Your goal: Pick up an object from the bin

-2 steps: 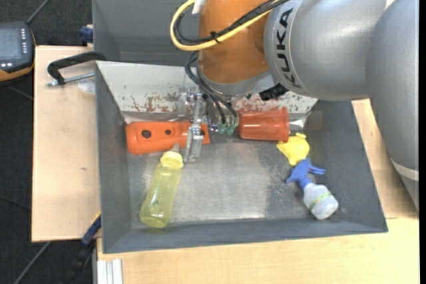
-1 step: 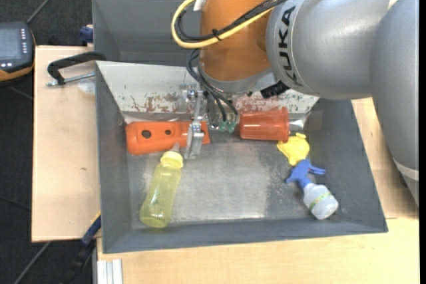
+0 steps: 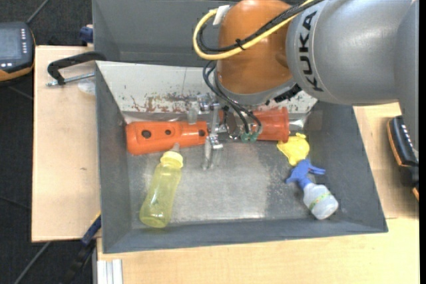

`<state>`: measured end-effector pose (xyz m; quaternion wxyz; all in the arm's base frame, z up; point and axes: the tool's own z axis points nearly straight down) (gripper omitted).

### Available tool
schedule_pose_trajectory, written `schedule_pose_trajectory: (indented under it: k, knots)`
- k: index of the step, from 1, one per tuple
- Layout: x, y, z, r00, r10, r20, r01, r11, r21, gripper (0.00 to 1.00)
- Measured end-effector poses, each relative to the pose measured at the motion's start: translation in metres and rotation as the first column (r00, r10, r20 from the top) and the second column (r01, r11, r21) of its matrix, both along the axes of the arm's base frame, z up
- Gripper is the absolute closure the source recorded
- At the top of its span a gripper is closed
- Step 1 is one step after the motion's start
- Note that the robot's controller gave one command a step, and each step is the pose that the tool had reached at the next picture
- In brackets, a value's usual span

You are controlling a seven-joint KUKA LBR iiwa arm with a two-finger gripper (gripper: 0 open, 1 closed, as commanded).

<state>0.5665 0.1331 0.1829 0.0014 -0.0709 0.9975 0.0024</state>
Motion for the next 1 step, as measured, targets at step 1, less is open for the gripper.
schedule_pose_trajectory:
  k: [1]
  knots:
    - [0.0006,-0.0243,0.0200,0.985,0.172,0.001,-0.172,0.985,-0.004,0.00]
